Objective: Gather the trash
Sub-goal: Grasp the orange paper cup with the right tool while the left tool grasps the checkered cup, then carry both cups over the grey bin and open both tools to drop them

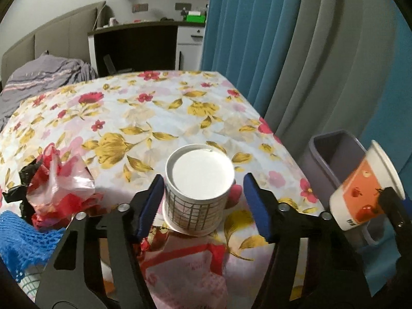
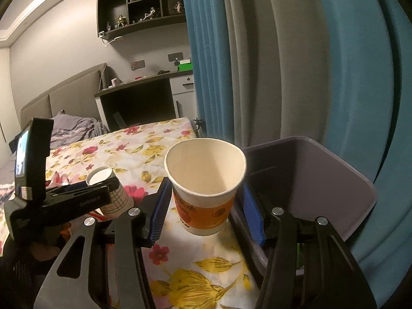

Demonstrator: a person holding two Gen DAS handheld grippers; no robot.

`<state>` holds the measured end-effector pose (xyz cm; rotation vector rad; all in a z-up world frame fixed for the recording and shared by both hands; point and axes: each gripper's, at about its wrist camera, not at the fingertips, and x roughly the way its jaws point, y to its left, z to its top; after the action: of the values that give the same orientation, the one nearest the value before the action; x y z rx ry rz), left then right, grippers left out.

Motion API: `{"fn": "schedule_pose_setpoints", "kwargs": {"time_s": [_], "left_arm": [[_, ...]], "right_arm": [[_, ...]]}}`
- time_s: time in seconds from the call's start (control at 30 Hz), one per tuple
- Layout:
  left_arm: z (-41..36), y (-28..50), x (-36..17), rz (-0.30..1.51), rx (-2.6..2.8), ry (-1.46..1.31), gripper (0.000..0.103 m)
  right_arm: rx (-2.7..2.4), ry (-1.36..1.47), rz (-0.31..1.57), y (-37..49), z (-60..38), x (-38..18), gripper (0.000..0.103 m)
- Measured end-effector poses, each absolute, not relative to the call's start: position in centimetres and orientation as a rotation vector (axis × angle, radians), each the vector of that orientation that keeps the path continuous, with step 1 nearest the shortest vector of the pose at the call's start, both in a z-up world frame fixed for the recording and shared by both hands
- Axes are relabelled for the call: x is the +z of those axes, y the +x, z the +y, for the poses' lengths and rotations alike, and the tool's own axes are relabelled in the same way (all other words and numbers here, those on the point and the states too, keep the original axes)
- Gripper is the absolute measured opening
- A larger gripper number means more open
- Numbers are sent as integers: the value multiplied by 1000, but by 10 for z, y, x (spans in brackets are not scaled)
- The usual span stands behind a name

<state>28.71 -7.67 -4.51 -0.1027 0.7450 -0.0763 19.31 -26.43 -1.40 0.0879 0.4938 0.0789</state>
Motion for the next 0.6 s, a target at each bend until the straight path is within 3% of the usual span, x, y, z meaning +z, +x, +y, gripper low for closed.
{"fn": "schedule_pose_setpoints", "kwargs": {"time_s": [0.6], "left_arm": [[-72,286,-34,694,-95,-130,52]], "right_arm": [[30,95,475,195,-285,-11,53]]}}
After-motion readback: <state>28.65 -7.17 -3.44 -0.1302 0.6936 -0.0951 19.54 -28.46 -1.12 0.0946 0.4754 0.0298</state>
